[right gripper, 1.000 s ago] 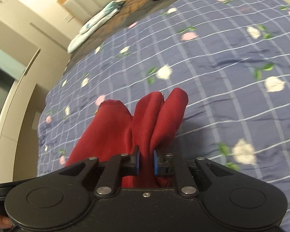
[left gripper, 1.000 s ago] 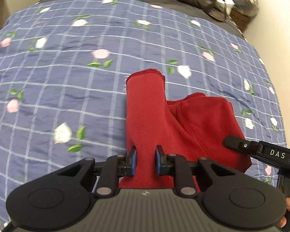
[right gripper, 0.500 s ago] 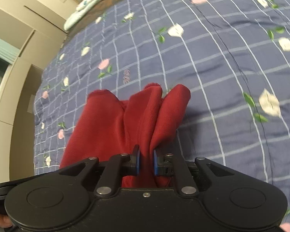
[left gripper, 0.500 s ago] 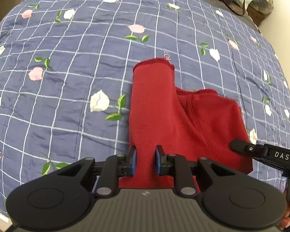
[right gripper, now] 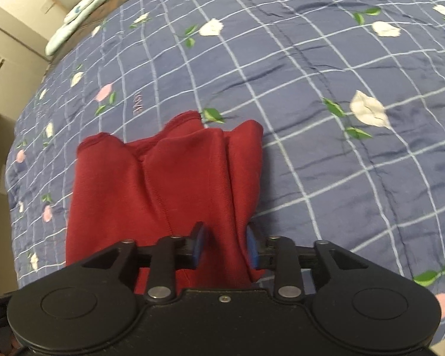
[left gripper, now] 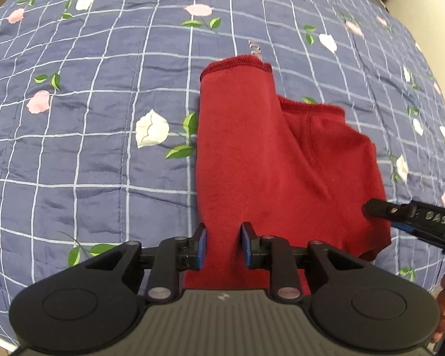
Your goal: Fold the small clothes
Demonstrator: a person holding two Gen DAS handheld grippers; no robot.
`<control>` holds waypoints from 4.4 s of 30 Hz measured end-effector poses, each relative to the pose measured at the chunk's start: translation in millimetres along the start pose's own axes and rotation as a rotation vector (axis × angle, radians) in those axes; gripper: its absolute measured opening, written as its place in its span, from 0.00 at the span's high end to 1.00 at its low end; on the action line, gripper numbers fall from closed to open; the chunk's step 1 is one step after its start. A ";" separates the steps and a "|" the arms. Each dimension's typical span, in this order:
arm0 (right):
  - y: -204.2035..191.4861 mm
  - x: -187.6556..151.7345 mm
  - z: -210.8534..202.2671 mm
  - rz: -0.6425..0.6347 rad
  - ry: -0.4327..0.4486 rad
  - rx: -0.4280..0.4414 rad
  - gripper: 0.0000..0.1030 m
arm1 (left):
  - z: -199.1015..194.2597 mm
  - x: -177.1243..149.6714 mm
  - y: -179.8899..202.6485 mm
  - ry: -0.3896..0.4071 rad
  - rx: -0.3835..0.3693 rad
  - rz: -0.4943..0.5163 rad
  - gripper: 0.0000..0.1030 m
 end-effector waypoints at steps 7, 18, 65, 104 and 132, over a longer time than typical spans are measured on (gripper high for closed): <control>6.0 -19.2 -17.6 0.049 0.010 0.005 0.33 | 4.8 -3.1 -13.5 -0.031 0.021 0.010 0.43; 10.4 -43.9 -6.0 0.175 -0.040 0.044 0.51 | -13.3 -18.1 -34.3 -0.015 0.090 -0.058 0.22; 15.1 -103.0 -187.6 -0.352 0.276 0.188 0.01 | -178.3 -152.2 43.0 0.436 0.246 -0.056 0.01; -2.6 -250.1 -263.5 -0.301 0.338 0.073 0.01 | -218.0 -259.5 -27.5 0.478 0.138 0.118 0.01; -2.8 -251.1 -265.0 -0.300 0.340 0.068 0.01 | -217.9 -260.1 -29.0 0.477 0.132 0.113 0.01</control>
Point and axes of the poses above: each gripper's, at about its wrist camera, not at the fingertips, and z roughly the way its jaws point, y to its right, x to its top, the point moved 2 cm from there along z, roughly the way its jaws point, and after that the axes turned 7 degrees about y, right-handed, at the moved point
